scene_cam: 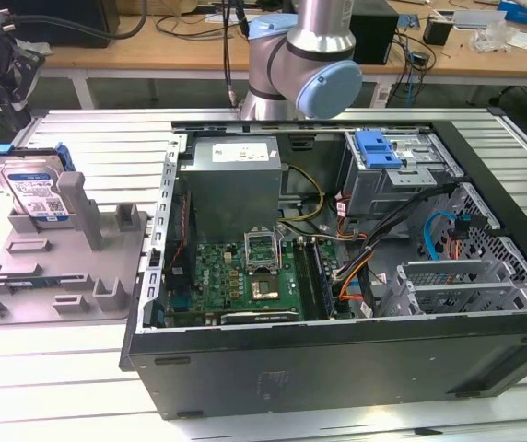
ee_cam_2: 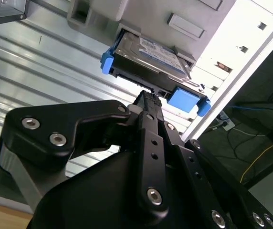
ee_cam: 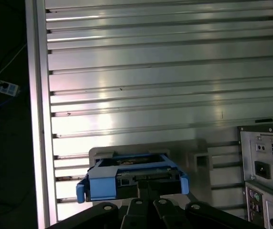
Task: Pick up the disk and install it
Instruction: 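Pick up the disk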
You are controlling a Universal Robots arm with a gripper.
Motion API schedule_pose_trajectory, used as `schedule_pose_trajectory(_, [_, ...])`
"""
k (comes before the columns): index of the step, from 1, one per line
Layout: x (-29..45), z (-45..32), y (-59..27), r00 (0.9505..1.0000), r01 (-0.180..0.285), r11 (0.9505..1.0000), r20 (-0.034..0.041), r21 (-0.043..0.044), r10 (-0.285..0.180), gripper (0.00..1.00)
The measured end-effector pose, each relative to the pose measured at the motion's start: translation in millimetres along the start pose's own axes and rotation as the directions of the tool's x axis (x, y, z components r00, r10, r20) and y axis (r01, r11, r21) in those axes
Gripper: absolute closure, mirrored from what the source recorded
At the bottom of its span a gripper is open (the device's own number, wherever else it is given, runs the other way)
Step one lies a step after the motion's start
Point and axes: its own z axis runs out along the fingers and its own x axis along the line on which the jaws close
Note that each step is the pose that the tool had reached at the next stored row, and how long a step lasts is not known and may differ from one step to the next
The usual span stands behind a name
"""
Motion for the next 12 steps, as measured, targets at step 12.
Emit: schedule_pose_trajectory(12, [-2.6, 0.1, 0.5, 0.9855, 0.162, 0.9868, -0.0521, 0.0006, -0.161, 0.89])
